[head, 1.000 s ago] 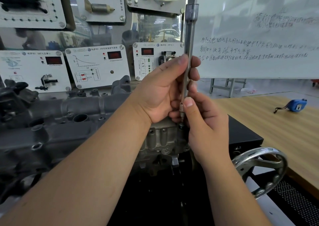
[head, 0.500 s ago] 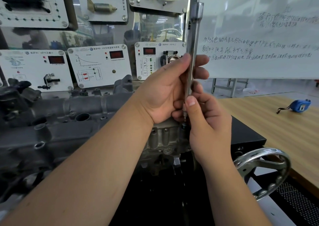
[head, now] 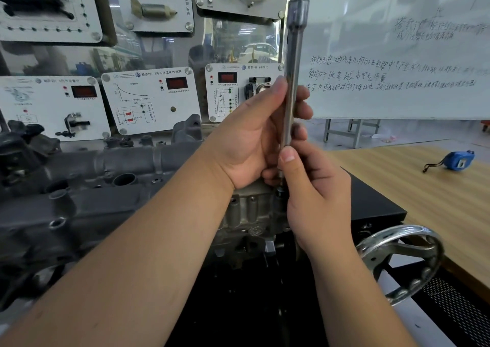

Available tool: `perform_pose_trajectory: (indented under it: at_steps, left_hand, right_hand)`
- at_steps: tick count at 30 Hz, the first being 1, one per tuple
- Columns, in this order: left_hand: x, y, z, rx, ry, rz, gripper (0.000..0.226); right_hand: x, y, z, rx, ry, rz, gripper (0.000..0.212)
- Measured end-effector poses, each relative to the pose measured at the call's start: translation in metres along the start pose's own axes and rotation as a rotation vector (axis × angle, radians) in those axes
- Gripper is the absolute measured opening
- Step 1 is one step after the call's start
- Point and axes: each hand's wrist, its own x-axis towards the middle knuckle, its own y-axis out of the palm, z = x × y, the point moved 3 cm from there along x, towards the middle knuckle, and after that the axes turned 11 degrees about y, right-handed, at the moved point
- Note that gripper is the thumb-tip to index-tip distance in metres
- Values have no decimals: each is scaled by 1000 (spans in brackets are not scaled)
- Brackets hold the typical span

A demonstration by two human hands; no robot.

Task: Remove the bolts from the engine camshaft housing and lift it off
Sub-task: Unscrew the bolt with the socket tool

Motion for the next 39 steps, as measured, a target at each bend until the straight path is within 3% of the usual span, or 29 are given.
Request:
perform_pose_trajectory:
  at_steps: [7,13,16,21,26,31,33,34,36,39]
  left_hand:
    - [-1,2,0,-75,-11,36,31]
    - [1,-3,0,-1,82,-53,4]
    - [2,-3,0,14,76,-49,6]
    - [-1,1,-1,-50,-25,33,35]
    - [-1,0,-1,3,13,2,26]
    - [0,-5,0,46,71,-44,8]
    - [0,-6,1,51,74,-45,27]
    - [0,-5,0,41,77,-42,24]
    - [-1,-2,-1,11,43,-20,22]
    - [-1,-1,-1,-26,-11,-11,40]
  right_hand:
    - [0,-1,0,105,48,26,16]
    - [-1,0,1,75,18,-9,11]
    - [-1,-1,0,72,12,-18,8]
    - [-1,0,0,71,25,30,10]
    - [-1,0,1,107,56,10,10]
    - [-2,0,1,-41,8,-34,21]
    - [-2,0,1,-35,-7,-29,12]
    - [-2,0,2,-19,-12,-15,7]
    - [-1,1,3,6,-11,20,12]
    - [0,0,2,42,10,56,17]
